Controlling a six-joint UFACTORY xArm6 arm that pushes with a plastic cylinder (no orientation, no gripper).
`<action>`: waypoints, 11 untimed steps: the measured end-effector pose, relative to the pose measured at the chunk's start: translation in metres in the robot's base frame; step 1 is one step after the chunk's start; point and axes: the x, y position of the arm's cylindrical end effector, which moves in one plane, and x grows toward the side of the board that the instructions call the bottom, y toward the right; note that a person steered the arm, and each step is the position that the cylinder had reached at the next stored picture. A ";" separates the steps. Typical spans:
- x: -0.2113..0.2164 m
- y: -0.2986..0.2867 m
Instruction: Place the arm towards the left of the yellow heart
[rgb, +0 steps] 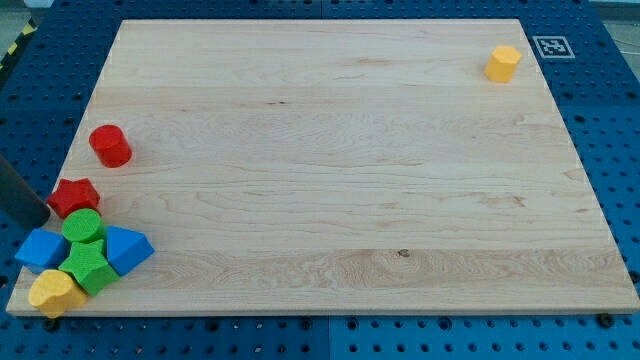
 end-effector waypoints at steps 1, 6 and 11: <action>0.007 0.001; 0.017 0.000; 0.066 0.003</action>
